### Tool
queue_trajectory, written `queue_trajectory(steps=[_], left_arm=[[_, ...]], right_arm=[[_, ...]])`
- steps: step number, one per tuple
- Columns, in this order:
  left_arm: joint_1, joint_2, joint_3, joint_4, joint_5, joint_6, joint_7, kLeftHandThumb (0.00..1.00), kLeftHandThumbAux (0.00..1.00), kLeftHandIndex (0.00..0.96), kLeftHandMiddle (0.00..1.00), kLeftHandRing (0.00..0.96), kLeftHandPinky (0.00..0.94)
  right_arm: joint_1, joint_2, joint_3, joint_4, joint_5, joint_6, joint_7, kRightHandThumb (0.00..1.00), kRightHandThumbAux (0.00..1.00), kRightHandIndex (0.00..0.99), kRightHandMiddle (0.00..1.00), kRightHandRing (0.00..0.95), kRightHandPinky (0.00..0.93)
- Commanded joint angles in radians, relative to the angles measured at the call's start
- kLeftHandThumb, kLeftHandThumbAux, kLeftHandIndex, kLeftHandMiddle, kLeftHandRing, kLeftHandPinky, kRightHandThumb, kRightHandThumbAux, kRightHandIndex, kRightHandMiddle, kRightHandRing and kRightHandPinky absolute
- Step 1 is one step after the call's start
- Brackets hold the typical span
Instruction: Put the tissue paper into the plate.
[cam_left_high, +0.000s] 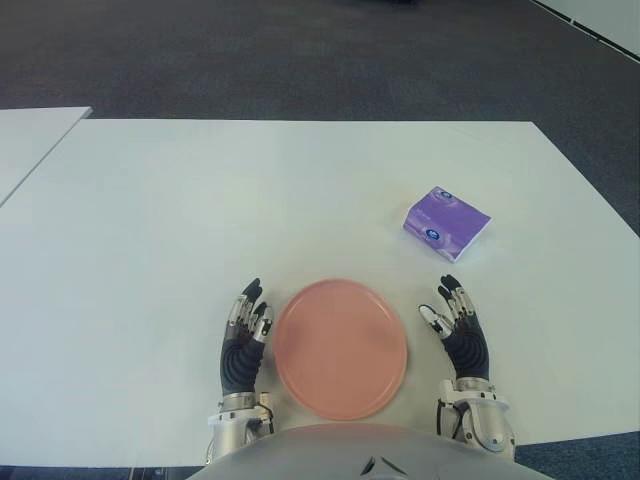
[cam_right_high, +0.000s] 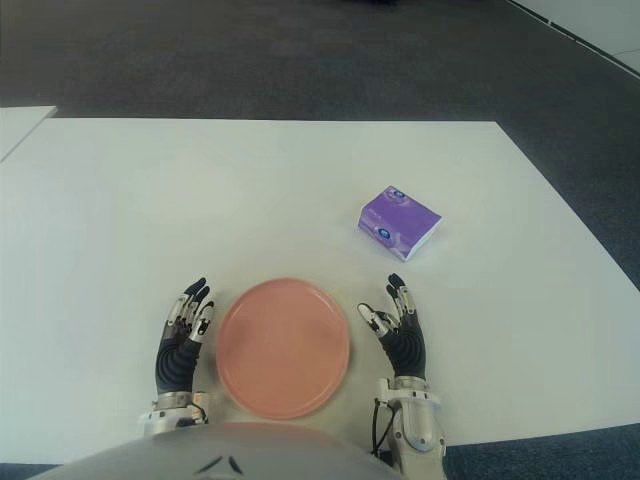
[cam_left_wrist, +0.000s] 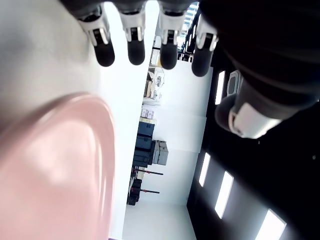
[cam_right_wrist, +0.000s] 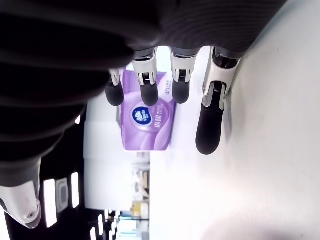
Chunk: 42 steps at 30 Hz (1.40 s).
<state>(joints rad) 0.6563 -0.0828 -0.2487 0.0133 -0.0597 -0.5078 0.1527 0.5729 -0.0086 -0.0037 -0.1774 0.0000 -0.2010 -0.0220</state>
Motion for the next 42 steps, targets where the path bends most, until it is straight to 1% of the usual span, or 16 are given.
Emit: queue_trajectory(steps=[1,5,8,13,15,19,22,23,26,29,30,34,35,37,39,42], left_arm=[[0.032,-0.028,0.0,0.053,-0.011,0.102,-0.005,0.169,0.577,0.161,0.115,0.1,0.112],[0.029,-0.027,0.003,0.058,-0.008,0.107,-0.002,0.166,0.58,0.15,0.114,0.101,0.112],[0.026,-0.028,0.006,0.064,-0.008,0.103,-0.001,0.163,0.582,0.154,0.117,0.104,0.119],[0.024,-0.029,0.006,0.068,-0.007,0.098,-0.001,0.158,0.582,0.164,0.118,0.105,0.125],[0.024,-0.03,0.006,0.068,-0.006,0.096,-0.001,0.159,0.582,0.171,0.121,0.108,0.132],[0.022,-0.032,0.005,0.069,-0.003,0.096,0.002,0.165,0.583,0.19,0.13,0.12,0.147],[0.017,-0.034,0.005,0.074,-0.002,0.094,0.003,0.171,0.583,0.195,0.132,0.122,0.142],[0.015,-0.034,0.005,0.076,-0.003,0.092,0.002,0.172,0.582,0.195,0.132,0.122,0.141],[0.01,-0.035,0.006,0.085,-0.001,0.089,0.002,0.175,0.58,0.199,0.131,0.12,0.135],[0.007,-0.038,0.006,0.091,0.003,0.085,0.005,0.176,0.577,0.204,0.131,0.118,0.132],[0.006,-0.039,0.006,0.092,0.003,0.084,0.005,0.176,0.575,0.209,0.131,0.118,0.132],[0.006,-0.044,0.001,0.092,0.004,0.085,0.008,0.179,0.568,0.223,0.137,0.122,0.137],[0.006,-0.045,0.0,0.09,0.005,0.087,0.009,0.18,0.567,0.224,0.137,0.123,0.138],[0.005,-0.046,-0.002,0.088,0.008,0.089,0.011,0.183,0.563,0.227,0.139,0.126,0.142],[0.004,-0.047,-0.003,0.087,0.008,0.089,0.012,0.189,0.558,0.23,0.142,0.132,0.151],[0.002,-0.051,-0.004,0.089,0.006,0.085,0.012,0.199,0.551,0.236,0.145,0.137,0.164]], right_arm=[[0.034,0.01,0.009,0.054,0.016,0.042,0.015,0.109,0.589,0.005,0.011,0.0,0.011],[0.031,0.015,0.005,0.028,0.028,0.043,0.014,0.104,0.583,0.009,0.013,0.0,0.031],[0.032,0.02,0.004,-0.013,0.042,0.05,0.014,0.106,0.573,0.017,0.021,0.005,0.038],[0.042,0.022,0.006,-0.119,0.065,0.087,0.017,0.122,0.54,0.041,0.044,0.022,0.043],[0.048,0.02,0.006,-0.17,0.067,0.114,0.015,0.125,0.533,0.048,0.051,0.026,0.048],[0.037,0.008,-0.012,-0.255,0.083,0.148,0.02,0.135,0.534,0.061,0.06,0.038,0.082],[0.019,0.0,-0.028,-0.28,0.093,0.156,0.025,0.154,0.562,0.064,0.064,0.046,0.098],[0.008,-0.014,-0.04,-0.289,0.085,0.155,0.029,0.157,0.566,0.064,0.065,0.047,0.1],[-0.018,-0.046,-0.066,-0.306,0.056,0.154,0.033,0.152,0.588,0.053,0.052,0.033,0.055],[-0.042,-0.083,-0.067,-0.323,-0.084,0.128,0.003,0.136,0.594,0.041,0.034,0.014,0.021],[-0.046,-0.091,-0.065,-0.33,-0.118,0.124,-0.004,0.127,0.595,0.036,0.026,0.009,0.013],[-0.057,-0.136,-0.045,-0.388,-0.345,0.118,-0.048,0.099,0.607,0.021,0.008,0.001,0.002],[-0.067,-0.153,-0.045,-0.386,-0.41,0.107,-0.065,0.095,0.608,0.019,0.006,0.001,0.002],[-0.087,-0.178,-0.046,-0.375,-0.502,0.088,-0.095,0.086,0.612,0.015,0.006,0.0,0.013],[-0.106,-0.195,-0.048,-0.359,-0.562,0.074,-0.119,0.087,0.611,0.014,0.007,0.003,0.036],[-0.14,-0.212,-0.051,-0.333,-0.616,0.069,-0.14,0.105,0.598,0.015,0.01,0.013,0.061]])
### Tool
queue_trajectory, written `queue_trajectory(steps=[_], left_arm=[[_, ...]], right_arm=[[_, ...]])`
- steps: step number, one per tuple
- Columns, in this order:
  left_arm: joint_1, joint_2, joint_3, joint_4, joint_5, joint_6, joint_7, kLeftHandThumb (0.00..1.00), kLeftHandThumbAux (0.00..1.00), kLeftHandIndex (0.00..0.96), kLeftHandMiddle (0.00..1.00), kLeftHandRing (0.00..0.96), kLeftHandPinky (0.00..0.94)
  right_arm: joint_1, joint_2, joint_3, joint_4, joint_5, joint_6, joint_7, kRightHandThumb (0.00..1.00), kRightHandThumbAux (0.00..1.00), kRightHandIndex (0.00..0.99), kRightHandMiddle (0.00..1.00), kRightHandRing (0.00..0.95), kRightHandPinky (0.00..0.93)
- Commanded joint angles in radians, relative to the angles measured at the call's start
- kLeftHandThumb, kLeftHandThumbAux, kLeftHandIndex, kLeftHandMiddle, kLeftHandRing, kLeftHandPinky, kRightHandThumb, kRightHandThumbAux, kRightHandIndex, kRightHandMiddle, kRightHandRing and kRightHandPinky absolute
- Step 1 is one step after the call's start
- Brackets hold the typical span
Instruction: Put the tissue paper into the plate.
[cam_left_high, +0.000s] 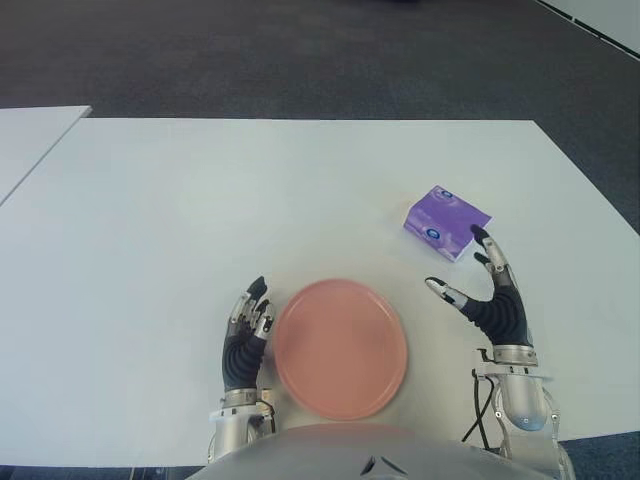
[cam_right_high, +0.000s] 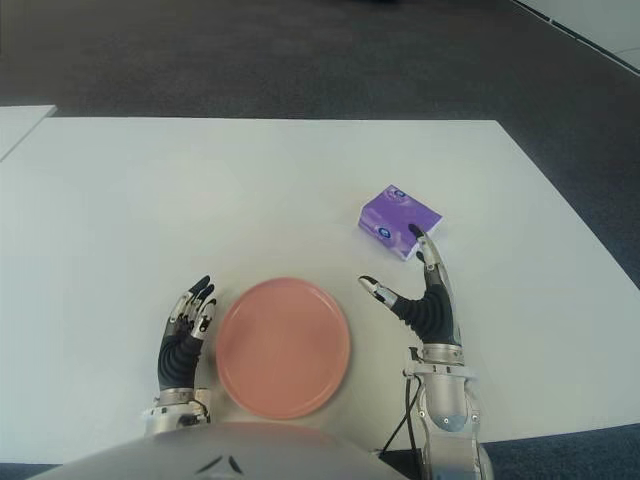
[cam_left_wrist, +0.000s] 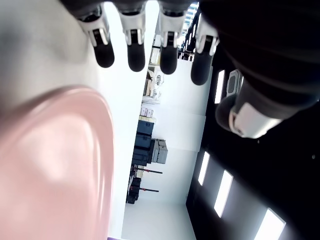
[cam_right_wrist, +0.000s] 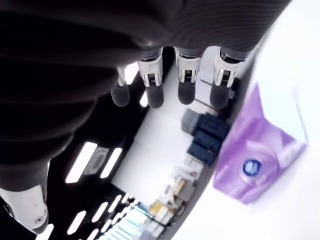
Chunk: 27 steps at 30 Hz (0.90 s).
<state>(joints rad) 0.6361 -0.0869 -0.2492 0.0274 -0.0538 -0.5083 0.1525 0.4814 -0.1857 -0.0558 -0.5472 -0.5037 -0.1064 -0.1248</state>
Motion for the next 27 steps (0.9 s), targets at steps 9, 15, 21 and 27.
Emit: queue_trajectory(steps=[9,15,21,27], left_arm=[[0.021,-0.058,-0.004,0.078,-0.01,0.086,0.013,0.214,0.524,0.256,0.152,0.143,0.167],[0.012,-0.063,0.001,0.092,-0.022,0.075,0.008,0.226,0.517,0.254,0.151,0.134,0.152],[0.005,-0.06,0.002,0.102,-0.023,0.073,0.007,0.232,0.522,0.245,0.144,0.127,0.151],[-0.004,-0.057,0.002,0.121,-0.014,0.061,0.006,0.231,0.534,0.23,0.135,0.123,0.143]], right_arm=[[-0.118,-0.074,0.003,0.033,-0.309,0.064,-0.006,0.166,0.545,0.027,0.018,0.035,0.09],[-0.182,-0.089,0.013,0.036,-0.417,0.133,0.034,0.201,0.514,0.042,0.013,0.022,0.063],[-0.247,-0.112,0.023,0.06,-0.467,0.189,0.097,0.208,0.494,0.046,0.003,0.005,0.031],[-0.332,-0.135,0.045,0.111,-0.496,0.235,0.15,0.206,0.474,0.044,0.0,0.0,0.004]])
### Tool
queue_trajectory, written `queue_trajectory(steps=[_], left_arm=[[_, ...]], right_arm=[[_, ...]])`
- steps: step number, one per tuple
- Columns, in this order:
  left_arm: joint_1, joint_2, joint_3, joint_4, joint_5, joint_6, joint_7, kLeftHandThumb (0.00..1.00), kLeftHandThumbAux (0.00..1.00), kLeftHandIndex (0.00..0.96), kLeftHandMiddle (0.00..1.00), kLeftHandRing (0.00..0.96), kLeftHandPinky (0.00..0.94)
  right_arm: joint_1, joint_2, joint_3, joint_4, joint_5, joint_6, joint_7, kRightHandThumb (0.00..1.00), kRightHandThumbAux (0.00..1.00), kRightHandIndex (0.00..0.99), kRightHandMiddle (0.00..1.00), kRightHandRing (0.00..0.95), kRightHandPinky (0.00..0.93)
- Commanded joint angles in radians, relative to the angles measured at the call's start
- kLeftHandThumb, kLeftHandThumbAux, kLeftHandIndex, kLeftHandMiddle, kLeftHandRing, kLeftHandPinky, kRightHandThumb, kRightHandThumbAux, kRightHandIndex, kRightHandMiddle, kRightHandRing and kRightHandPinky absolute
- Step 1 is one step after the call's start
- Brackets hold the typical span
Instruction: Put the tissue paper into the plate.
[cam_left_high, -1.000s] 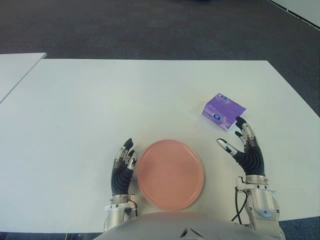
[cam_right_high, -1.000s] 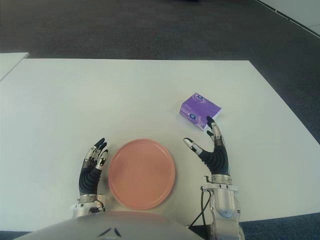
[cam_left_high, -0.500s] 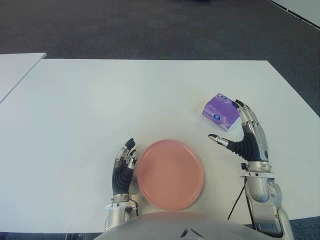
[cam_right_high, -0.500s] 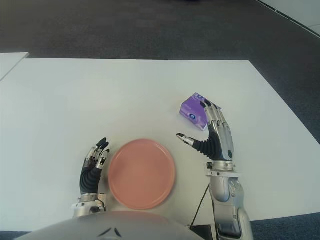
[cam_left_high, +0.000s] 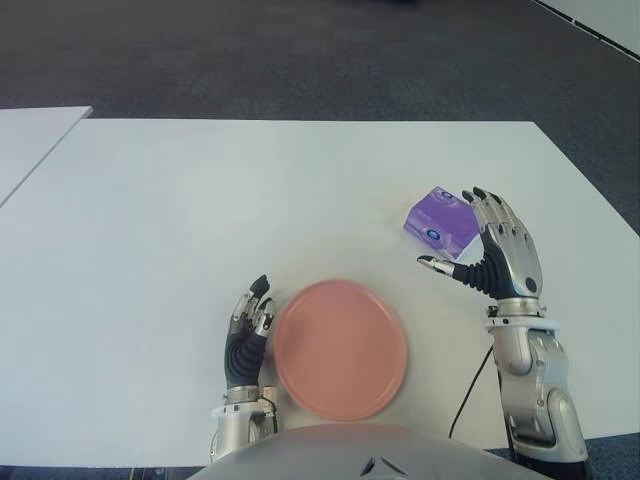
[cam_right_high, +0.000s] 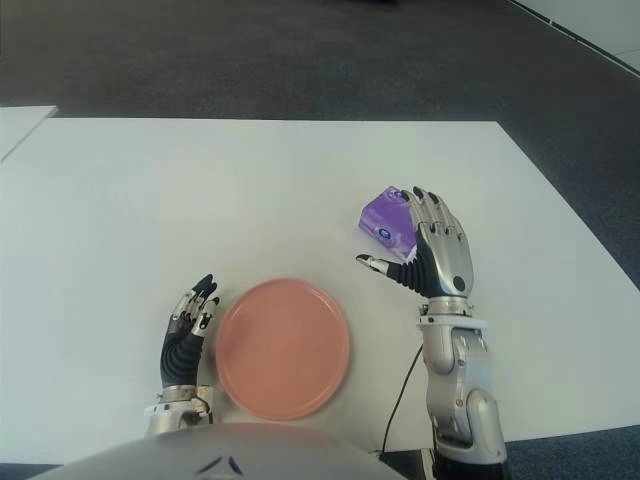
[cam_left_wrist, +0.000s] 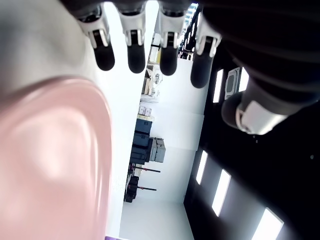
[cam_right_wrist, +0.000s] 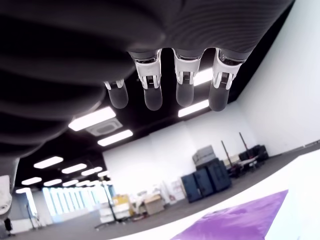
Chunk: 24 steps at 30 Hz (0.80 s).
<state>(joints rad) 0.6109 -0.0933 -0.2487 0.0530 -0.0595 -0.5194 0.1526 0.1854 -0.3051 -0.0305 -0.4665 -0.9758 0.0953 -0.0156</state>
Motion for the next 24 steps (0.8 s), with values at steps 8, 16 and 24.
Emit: queue_trajectory(steps=[8,16,24], left_arm=[[0.017,-0.051,0.001,0.099,0.004,0.062,0.013,0.223,0.538,0.229,0.128,0.118,0.149],[0.017,-0.049,0.004,0.089,0.002,0.083,0.012,0.218,0.536,0.227,0.134,0.124,0.157],[0.009,-0.048,0.009,0.101,0.0,0.079,0.01,0.213,0.548,0.21,0.131,0.127,0.156]], right_arm=[[-0.132,-0.026,0.055,0.097,-0.03,0.084,0.097,0.208,0.499,0.032,0.0,0.0,0.0],[-0.237,-0.042,0.09,0.242,-0.021,0.096,0.065,0.205,0.522,0.022,0.0,0.0,0.0],[-0.305,-0.034,0.118,0.349,-0.016,0.125,0.017,0.207,0.52,0.014,0.0,0.0,0.0]])
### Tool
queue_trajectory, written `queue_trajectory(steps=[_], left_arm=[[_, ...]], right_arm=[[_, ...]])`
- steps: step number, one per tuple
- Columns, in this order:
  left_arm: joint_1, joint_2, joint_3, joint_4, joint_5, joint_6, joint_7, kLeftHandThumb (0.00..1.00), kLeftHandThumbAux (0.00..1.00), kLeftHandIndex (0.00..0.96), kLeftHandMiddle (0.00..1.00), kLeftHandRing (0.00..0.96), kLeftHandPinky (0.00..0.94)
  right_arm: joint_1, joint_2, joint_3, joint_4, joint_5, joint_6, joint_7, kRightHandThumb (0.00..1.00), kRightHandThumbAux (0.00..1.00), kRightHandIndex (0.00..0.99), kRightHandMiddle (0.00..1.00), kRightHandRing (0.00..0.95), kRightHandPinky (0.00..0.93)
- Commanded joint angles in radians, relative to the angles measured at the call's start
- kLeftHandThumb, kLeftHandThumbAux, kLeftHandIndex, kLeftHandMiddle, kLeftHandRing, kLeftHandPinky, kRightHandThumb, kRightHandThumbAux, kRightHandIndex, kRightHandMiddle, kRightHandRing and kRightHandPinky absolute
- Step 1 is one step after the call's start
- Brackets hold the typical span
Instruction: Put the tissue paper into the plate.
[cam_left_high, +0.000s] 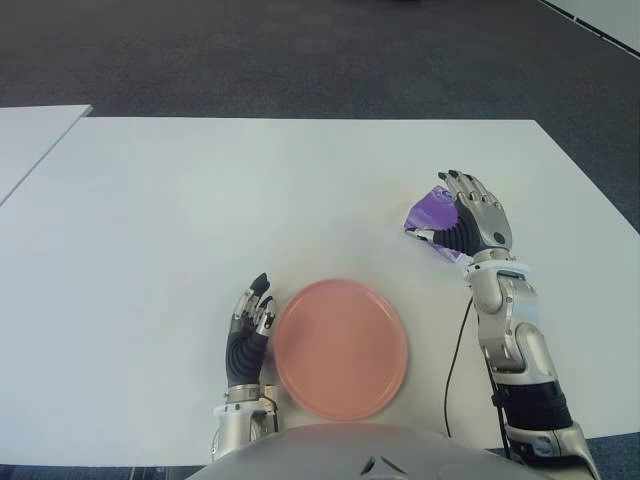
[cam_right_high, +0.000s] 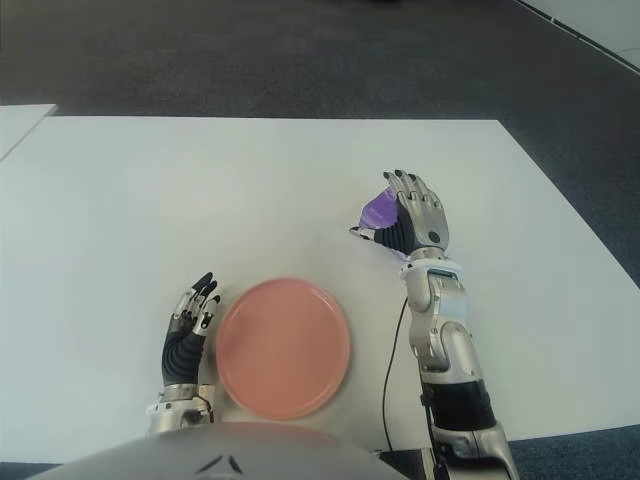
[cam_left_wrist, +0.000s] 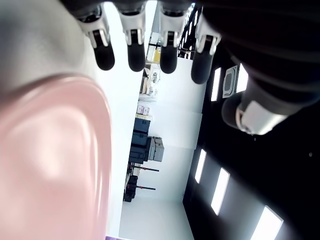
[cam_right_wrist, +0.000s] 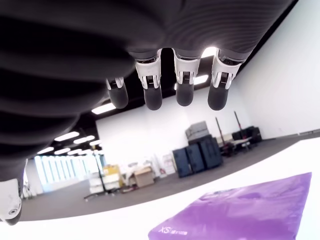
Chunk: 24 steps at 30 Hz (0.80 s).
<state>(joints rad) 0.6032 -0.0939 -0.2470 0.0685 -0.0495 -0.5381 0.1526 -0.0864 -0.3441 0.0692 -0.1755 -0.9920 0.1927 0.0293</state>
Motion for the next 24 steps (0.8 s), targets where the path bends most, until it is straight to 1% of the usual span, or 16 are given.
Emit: queue_trajectory(steps=[1,6,12,18,24], left_arm=[[0.014,-0.047,0.008,0.087,-0.011,0.097,0.009,0.213,0.549,0.211,0.132,0.127,0.155],[0.01,-0.045,0.008,0.09,-0.02,0.1,0.0,0.212,0.546,0.205,0.129,0.12,0.138],[0.008,-0.043,0.008,0.094,-0.02,0.098,-0.005,0.217,0.538,0.211,0.133,0.128,0.152],[0.005,-0.047,0.009,0.099,-0.019,0.093,-0.004,0.222,0.525,0.226,0.144,0.141,0.172],[0.011,-0.053,0.01,0.094,-0.025,0.088,-0.002,0.236,0.531,0.247,0.157,0.157,0.199]], right_arm=[[-0.041,0.007,0.023,0.07,-0.001,0.031,-0.037,0.206,0.519,0.013,0.0,0.0,0.0],[-0.064,0.021,0.045,0.108,0.002,0.052,-0.074,0.208,0.51,0.011,0.0,0.0,0.0],[-0.084,0.042,0.075,0.157,0.005,0.075,-0.121,0.221,0.495,0.016,0.0,0.0,0.0],[-0.105,0.046,0.092,0.214,0.024,0.077,-0.161,0.236,0.492,0.022,0.0,0.0,0.0],[-0.135,0.035,0.101,0.281,0.042,0.065,-0.183,0.237,0.489,0.023,0.005,0.0,0.0]])
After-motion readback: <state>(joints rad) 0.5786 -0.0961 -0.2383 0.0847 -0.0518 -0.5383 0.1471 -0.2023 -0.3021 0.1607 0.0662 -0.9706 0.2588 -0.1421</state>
